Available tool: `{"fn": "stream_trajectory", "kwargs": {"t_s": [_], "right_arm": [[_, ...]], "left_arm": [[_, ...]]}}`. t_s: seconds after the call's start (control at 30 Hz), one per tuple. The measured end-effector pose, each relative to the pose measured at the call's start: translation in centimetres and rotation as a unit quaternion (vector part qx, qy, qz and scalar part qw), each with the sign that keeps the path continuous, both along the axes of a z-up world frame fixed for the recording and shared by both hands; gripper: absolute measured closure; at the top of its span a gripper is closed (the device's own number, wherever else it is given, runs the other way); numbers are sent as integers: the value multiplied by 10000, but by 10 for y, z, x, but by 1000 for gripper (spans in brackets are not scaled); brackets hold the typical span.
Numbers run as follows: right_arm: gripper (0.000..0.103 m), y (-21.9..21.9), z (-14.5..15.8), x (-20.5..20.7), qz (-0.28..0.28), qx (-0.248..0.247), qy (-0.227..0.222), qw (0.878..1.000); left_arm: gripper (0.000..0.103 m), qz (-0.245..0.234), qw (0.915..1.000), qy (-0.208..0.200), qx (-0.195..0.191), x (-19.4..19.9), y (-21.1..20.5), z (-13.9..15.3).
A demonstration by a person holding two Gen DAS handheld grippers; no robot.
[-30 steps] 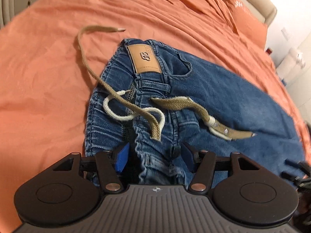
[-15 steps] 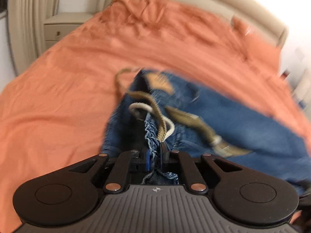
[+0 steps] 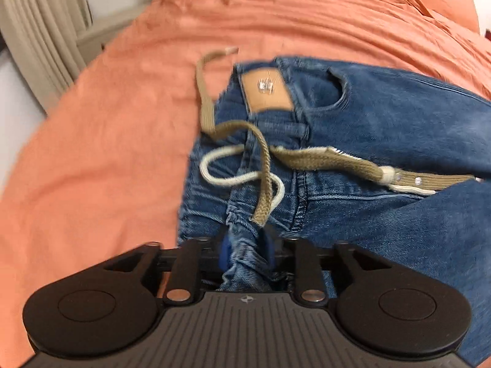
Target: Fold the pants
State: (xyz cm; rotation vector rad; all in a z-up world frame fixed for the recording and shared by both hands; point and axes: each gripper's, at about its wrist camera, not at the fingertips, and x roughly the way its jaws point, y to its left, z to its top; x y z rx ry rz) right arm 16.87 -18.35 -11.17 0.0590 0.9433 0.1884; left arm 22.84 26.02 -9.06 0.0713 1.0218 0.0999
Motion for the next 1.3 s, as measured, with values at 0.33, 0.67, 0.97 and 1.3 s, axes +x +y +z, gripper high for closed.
{"fn": "stream_trajectory", "kwargs": {"t_s": [0.33,0.67,0.97,1.3], "right_arm": [[21,-85,82,-21,434,5,55,9990],[35,-209,98,-44,450,-798,-133,9957],[51,-261,39,-49,980,-1784,492,9778],[58,-281,-34,-38,1413,-2395,919,9562]], "left_arm": [[65,-1697,9800,-248,1013,-69,-57,66],[64,-2848,9343,697,2026,-114,-72,20],[41,-3284,9074,976,2436,-133,-75,-17],[41,-3849,8700,774,2984,-130,-87,-39]]}}
